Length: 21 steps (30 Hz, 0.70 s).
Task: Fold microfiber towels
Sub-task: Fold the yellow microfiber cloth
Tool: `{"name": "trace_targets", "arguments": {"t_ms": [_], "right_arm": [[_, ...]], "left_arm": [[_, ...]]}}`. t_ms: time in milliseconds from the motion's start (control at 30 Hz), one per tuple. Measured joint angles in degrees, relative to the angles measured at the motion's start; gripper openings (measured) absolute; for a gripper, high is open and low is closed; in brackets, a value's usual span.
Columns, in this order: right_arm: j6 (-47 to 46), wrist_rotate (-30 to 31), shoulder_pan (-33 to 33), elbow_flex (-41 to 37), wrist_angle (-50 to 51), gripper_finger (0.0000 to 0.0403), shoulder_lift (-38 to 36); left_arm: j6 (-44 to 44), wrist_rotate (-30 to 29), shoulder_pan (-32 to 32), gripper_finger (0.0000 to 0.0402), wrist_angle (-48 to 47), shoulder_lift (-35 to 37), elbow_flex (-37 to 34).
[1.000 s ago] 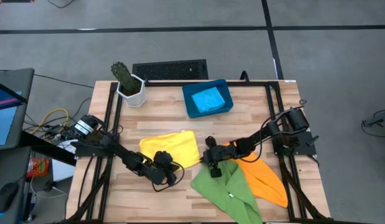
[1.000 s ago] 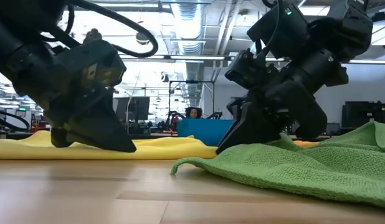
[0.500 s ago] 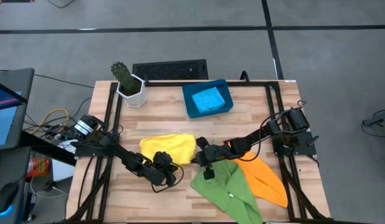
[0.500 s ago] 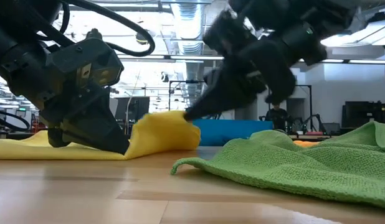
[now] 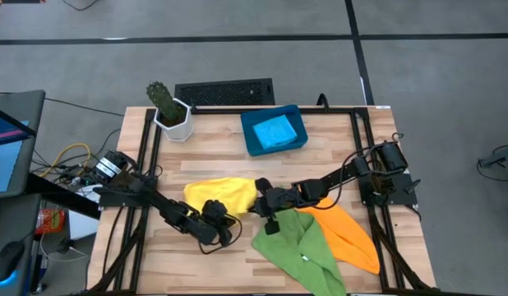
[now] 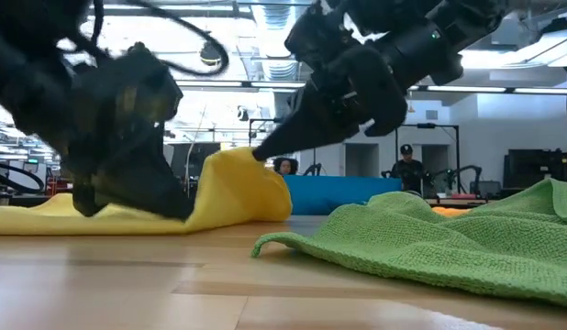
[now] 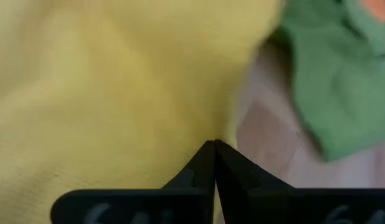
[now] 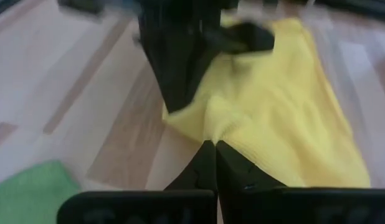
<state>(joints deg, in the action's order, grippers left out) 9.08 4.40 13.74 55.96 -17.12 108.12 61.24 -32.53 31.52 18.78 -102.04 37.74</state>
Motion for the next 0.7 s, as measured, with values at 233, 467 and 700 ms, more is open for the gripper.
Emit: {"name": "trace_targets", "arguments": {"t_ms": [233, 467, 700], "right_arm": [[-0.48, -0.05, 1.23, 0.0, 4.26, 0.0024, 0.0], [-3.91, -0.09, 2.6, 0.0, 6.58, 0.0018, 0.0], [-4.59, -0.15, 3.16, 0.0, 6.85, 0.0024, 0.0]], "left_arm": [[-0.09, -12.4, 0.57, 0.0, -0.05, 6.45, 0.07], [4.62, -8.74, 1.22, 0.0, -3.39, 3.7, -0.04], [4.18, -8.69, 2.11, 0.0, 9.56, -3.72, 1.43]]}}
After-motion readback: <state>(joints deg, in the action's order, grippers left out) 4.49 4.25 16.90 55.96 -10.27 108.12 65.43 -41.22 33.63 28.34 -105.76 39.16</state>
